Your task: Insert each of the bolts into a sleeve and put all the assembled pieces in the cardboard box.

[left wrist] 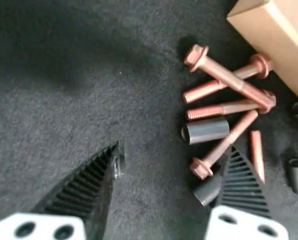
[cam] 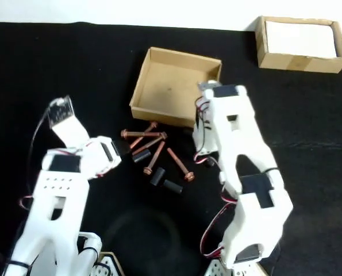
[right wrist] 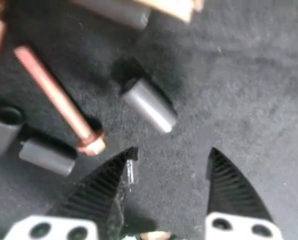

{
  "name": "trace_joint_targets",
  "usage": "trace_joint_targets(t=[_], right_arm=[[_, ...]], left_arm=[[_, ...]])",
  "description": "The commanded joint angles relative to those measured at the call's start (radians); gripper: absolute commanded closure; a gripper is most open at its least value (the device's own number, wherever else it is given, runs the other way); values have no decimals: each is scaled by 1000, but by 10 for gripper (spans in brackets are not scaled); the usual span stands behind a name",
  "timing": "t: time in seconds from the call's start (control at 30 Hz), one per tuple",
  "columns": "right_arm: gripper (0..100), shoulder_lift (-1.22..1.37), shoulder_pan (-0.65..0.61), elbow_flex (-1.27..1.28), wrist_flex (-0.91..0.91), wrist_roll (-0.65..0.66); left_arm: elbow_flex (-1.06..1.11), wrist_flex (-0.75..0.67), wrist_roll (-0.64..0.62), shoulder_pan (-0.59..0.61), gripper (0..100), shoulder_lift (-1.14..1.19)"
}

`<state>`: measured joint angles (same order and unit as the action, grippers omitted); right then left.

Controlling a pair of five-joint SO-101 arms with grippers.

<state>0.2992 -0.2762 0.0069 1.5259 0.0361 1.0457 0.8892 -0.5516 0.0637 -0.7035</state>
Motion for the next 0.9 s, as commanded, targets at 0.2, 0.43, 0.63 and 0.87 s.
trace_joint_targets(t=[0.2, 0.43, 0.63, 0.87], right_arm=[[831, 67, -22, -39, -84, 9], [824, 150, -22, -51, -128, 60], [828, 180, -31, -51, -217, 103], [997, 179, -62, -51, -222, 186]], left_arm=[[105, -195, -14, -8, 835, 1], [116, -203, -14, -8, 835, 4], [179, -299, -12, -8, 835, 4], [251, -436, 46, -8, 839, 2]])
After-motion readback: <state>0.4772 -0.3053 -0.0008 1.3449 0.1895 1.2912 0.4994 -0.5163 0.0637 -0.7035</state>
